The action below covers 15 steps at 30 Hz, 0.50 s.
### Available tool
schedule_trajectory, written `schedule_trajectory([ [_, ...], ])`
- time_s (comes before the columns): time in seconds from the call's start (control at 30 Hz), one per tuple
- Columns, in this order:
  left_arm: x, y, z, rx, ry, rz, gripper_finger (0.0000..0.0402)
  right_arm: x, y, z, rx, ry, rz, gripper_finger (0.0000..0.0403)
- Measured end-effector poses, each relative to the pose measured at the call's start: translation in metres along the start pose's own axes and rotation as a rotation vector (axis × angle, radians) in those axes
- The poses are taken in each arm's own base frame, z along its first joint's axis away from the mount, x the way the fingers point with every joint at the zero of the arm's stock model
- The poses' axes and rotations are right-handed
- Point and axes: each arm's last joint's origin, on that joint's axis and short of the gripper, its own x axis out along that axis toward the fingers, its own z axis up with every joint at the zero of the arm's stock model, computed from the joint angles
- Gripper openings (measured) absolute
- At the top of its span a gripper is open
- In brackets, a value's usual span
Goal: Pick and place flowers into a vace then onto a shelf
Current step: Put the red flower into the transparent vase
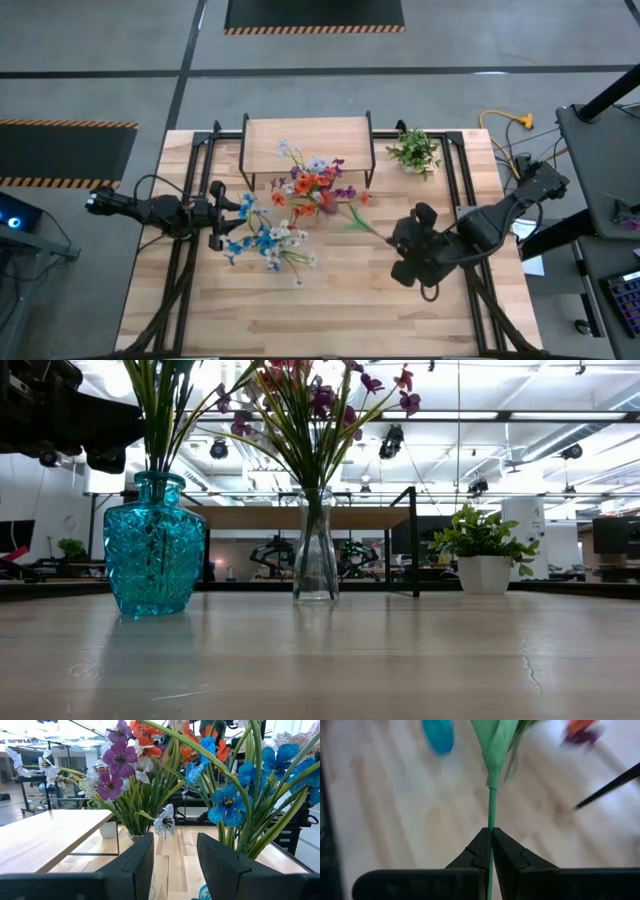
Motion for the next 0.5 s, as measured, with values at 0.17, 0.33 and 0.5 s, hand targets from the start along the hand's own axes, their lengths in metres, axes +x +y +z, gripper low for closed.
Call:
schedule_trajectory([
  [0.17, 0.0, 0.0, 0.0, 0.0, -0.001, 0.0, 0.0134, 0.005, -0.001, 0.002, -0.012, -0.178, -0.087, 0.0009],
  [0.33, 0.0, 0.0, 0.0, 0.0, -0.001, 0.0, 0.0134, 0.013, 0.007, 0.002, -0.041, -0.286, -0.074, 0.0009],
  [0.5, 0.0, 0.0, 0.0, 0.0, -0.001, 0.001, 0.0134, 0.025, 0.016, 0.0, -0.06, -0.404, -0.072, 0.0009],
])
